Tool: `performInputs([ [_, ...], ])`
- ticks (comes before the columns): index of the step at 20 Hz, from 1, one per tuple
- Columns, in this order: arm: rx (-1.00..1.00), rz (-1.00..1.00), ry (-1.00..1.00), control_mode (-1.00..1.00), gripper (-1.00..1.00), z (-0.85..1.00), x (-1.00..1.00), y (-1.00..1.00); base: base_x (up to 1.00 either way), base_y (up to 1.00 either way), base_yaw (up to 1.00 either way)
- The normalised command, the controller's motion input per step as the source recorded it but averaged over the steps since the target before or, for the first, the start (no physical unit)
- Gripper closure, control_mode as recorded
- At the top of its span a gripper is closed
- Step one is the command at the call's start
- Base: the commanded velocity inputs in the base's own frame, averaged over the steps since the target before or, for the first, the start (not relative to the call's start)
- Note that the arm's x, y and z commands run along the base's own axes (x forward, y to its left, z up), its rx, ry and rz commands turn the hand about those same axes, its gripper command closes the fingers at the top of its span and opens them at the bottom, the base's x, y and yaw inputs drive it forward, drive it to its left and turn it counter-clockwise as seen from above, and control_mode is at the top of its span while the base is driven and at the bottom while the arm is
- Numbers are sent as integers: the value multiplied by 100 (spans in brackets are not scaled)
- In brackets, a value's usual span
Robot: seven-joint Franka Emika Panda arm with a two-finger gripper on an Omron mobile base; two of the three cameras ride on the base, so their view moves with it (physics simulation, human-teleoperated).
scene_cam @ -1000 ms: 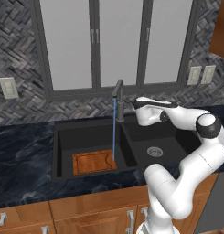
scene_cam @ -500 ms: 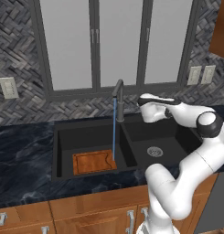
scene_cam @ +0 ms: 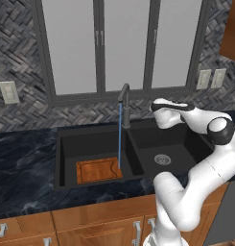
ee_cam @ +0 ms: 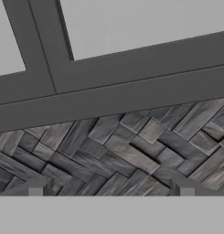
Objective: Turn on the sink faucet with hot water and rinse the cutting board for ten seconds, then turn off the faucet. Push the cutting board to reach the water if necessary.
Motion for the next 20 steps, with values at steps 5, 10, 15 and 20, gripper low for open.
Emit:
performInputs([
  [5, 0, 0, 3, -100, -100, -14, 0, 0, 0, 0, 0],
  [10, 0, 0, 3, -100, -100, -18, 0, 0, 0, 0, 0],
  [15, 0, 0, 2, -100, -100, -8, 0, 0, 0, 0, 0],
  [20, 0, 0, 1, -100, -100, 0, 0, 0, 0, 0, 0],
])
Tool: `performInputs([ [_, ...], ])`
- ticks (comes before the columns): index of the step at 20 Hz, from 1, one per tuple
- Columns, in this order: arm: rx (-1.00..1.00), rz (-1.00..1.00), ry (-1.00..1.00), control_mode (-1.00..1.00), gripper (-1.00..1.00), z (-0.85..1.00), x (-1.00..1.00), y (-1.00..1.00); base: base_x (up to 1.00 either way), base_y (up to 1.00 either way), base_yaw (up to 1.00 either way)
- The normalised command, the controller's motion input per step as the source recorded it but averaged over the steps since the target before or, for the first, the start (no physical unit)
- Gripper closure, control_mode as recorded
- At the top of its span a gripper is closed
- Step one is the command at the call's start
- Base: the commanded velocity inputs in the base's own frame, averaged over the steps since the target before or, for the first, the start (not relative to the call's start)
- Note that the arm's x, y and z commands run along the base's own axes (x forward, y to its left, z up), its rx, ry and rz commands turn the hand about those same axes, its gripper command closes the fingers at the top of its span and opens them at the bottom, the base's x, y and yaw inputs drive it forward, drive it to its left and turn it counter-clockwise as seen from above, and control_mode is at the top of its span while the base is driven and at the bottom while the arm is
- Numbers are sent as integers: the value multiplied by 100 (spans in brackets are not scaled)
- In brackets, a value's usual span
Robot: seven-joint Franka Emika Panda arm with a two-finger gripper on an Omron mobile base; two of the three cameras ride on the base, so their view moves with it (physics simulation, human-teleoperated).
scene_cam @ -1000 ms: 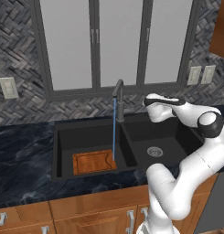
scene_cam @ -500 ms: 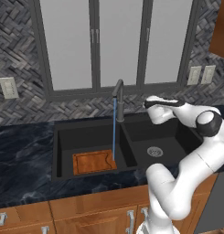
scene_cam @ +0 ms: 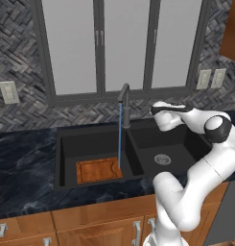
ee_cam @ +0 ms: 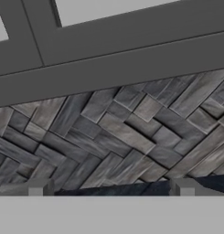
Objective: Turn on the sink faucet with hot water and rinse the cutting board for ten seconds, then turn off the faucet. Push the cutting board to reach the water if necessary.
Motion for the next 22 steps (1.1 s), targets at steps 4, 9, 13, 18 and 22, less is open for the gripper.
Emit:
performInputs([
  [4, 0, 0, 2, -100, -100, -2, 0, 0, 0, 0, 0],
  [9, 0, 0, 3, -100, -100, -6, 0, 0, 0, 0, 0],
  [13, 0, 0, 2, -100, -100, -8, 0, 0, 0, 0, 0],
  [18, 0, 0, 1, -100, -100, -5, 0, 0, 0, 0, 0],
  [22, 0, 0, 0, -100, -100, 0, 0, 0, 0, 0, 0],
])
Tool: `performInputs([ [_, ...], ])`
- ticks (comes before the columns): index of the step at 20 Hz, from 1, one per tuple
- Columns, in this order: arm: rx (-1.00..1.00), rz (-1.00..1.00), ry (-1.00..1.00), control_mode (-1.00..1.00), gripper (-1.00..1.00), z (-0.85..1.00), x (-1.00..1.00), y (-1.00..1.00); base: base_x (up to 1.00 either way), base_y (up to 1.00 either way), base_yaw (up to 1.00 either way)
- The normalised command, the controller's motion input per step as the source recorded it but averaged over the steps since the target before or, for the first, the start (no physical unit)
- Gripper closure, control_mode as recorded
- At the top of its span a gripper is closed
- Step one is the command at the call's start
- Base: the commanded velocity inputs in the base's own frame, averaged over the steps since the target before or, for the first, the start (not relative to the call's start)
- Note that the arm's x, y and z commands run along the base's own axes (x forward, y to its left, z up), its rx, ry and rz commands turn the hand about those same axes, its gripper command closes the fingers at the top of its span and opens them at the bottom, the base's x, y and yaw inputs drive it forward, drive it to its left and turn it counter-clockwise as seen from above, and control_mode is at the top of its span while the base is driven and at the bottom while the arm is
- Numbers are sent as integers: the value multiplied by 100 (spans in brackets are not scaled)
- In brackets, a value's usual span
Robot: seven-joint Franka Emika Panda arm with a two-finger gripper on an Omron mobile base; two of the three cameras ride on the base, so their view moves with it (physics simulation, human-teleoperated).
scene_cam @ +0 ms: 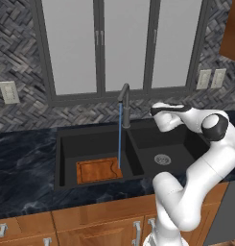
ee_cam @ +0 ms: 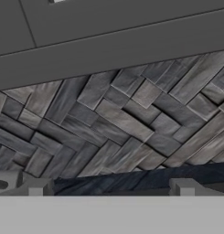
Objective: Turn on the sink faucet with hot water and rinse the cutting board for ten seconds, then turn off the faucet. Push the cutting board to reach the water if necessary.
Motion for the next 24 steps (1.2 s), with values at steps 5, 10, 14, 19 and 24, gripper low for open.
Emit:
performInputs([
  [5, 0, 0, 0, -100, -100, 0, 0, 0, 0, 0, 0],
  [10, 0, 0, 0, -100, -100, 0, 0, 0, 0, 0, 0],
  [14, 0, 0, 0, -100, -100, 0, 0, 0, 0, 0, 0],
  [19, 0, 0, 0, -100, -100, 0, 0, 0, 0, 0, 0],
  [24, 0, 0, 0, -100, -100, 0, 0, 0, 0, 0, 0],
])
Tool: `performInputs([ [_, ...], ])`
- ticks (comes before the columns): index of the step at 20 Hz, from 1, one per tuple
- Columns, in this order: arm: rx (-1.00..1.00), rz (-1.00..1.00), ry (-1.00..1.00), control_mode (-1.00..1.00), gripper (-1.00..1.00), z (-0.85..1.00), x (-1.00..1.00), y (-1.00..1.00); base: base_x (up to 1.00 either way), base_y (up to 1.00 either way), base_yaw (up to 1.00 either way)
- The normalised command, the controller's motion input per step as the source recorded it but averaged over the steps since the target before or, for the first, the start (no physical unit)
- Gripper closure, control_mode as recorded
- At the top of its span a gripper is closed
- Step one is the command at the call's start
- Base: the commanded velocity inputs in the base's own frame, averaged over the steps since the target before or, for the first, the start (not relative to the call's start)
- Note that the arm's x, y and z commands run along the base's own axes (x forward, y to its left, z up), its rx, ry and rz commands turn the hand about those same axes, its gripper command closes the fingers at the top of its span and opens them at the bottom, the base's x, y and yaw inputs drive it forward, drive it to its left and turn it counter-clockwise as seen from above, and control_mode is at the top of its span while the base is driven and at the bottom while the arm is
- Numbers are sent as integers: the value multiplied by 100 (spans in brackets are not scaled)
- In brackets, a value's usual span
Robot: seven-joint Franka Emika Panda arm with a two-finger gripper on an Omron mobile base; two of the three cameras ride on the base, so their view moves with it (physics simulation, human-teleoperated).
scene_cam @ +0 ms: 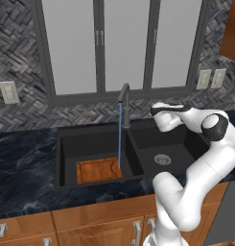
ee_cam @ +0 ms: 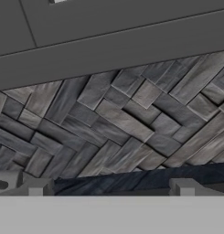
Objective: Turn on the sink faucet with hot water and rinse the cutting board for ten seconds, then turn off the faucet. Push the cutting board to reach the water if necessary.
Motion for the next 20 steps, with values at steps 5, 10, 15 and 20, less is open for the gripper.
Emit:
performInputs([
  [5, 0, 0, 0, -100, -100, 0, 0, 0, 0, 0, 0],
  [10, 0, 0, 0, -100, -100, 0, 0, 0, 0, 0, 0],
  [15, 0, 0, 0, -100, -100, 0, 0, 0, 0, 0, 0],
  [20, 0, 0, 0, -100, -100, 0, 0, 0, 0, 0, 0],
])
